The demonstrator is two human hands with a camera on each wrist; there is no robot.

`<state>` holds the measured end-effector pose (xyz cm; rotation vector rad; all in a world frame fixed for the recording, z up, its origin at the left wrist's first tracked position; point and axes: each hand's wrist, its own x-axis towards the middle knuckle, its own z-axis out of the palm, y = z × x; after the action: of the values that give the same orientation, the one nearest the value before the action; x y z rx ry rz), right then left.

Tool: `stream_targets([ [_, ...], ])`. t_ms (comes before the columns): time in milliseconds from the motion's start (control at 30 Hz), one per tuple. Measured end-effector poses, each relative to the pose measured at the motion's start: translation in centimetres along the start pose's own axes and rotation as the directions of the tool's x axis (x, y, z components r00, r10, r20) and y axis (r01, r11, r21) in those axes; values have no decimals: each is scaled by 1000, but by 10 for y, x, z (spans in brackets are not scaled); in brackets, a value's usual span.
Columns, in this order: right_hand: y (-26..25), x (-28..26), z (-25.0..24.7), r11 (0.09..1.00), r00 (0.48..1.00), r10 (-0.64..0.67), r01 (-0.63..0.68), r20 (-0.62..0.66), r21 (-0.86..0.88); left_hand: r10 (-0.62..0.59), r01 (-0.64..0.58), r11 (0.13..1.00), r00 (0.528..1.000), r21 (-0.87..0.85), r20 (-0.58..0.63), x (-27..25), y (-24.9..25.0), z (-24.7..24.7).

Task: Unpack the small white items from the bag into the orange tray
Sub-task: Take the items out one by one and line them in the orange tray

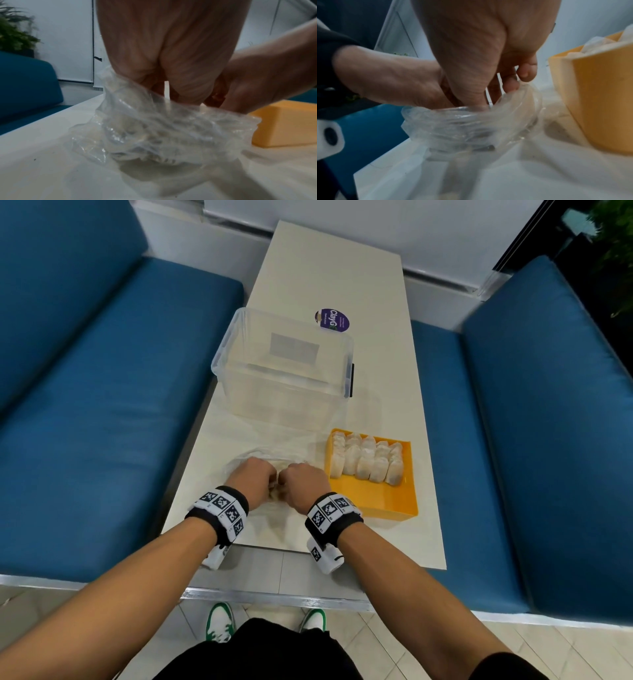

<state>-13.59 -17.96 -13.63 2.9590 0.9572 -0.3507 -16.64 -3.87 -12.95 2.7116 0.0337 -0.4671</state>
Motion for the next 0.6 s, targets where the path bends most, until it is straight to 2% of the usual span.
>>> stream_targets([
  [133, 7, 0, -4, 986, 998, 55, -51, -24, 161, -40, 28, 976, 998, -217, -50, 1, -4, -2],
  [233, 16, 2, -5, 907, 987, 151, -120, -46, 404, -154, 97, 891, 983, -443, -95, 1, -7, -9],
  [333, 21, 5, -6, 812, 978, 199, -125, -69, 570, -217, 165, 827, 976, -537, -33, 0, -5, -17],
  [400, 22, 6, -8, 757, 970, 215, -95, -110, 646, -245, 215, 685, 968, -696, 57, 0, -2, -21],
  [500, 20, 5, -13, 680, 959, 239, -56, -149, 731, -235, 244, 365, 958, -899, 165, -2, 7, -25],
  [567, 18, 4, -16, 644, 967, 219, -44, -129, 764, -221, 212, 292, 964, -933, 150, -2, 8, -23],
  [600, 17, 3, -17, 650, 974, 196, -39, -118, 759, -229, 193, 312, 965, -930, 123, -3, 8, -22],
])
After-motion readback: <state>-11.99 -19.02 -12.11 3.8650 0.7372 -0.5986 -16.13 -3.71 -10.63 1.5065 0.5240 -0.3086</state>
